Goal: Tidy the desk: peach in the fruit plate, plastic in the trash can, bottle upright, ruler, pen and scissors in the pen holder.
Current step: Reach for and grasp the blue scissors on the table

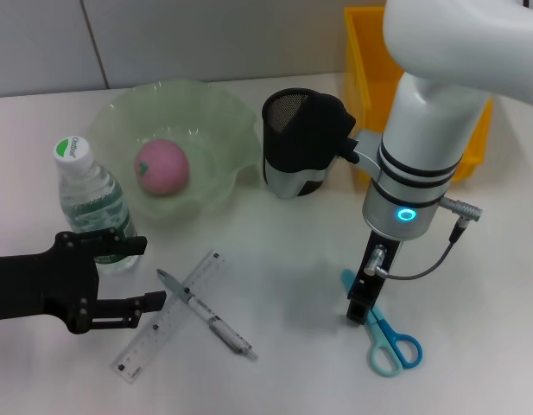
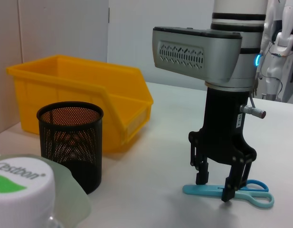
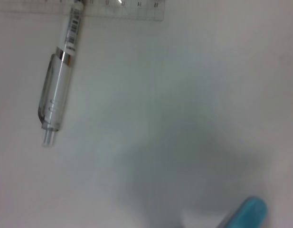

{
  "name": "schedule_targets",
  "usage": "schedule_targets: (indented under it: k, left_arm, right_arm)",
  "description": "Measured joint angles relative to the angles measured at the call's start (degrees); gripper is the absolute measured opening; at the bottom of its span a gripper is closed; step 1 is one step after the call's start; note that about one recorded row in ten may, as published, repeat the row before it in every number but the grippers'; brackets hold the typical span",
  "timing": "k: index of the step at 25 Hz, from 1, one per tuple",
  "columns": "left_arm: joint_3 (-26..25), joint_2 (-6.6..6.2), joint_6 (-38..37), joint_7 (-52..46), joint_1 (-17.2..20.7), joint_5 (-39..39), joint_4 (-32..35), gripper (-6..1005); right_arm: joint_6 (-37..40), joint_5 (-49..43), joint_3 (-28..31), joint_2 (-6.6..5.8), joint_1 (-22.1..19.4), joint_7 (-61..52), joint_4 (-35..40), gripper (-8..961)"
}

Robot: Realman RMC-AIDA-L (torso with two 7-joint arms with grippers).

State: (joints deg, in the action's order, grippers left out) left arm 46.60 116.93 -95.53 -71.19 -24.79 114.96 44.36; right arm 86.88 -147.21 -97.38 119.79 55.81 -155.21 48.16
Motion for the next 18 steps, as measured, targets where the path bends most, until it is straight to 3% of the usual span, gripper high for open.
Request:
schedule_targets:
  k: [18]
  left_arm:
    - [-0.11, -0.17, 0.0, 0.04, -0.09, 0.0, -0.16, 785]
  right_arm:
    - [-0.38, 0.04, 0.0, 0.0, 0.0, 0.03, -0.07, 454]
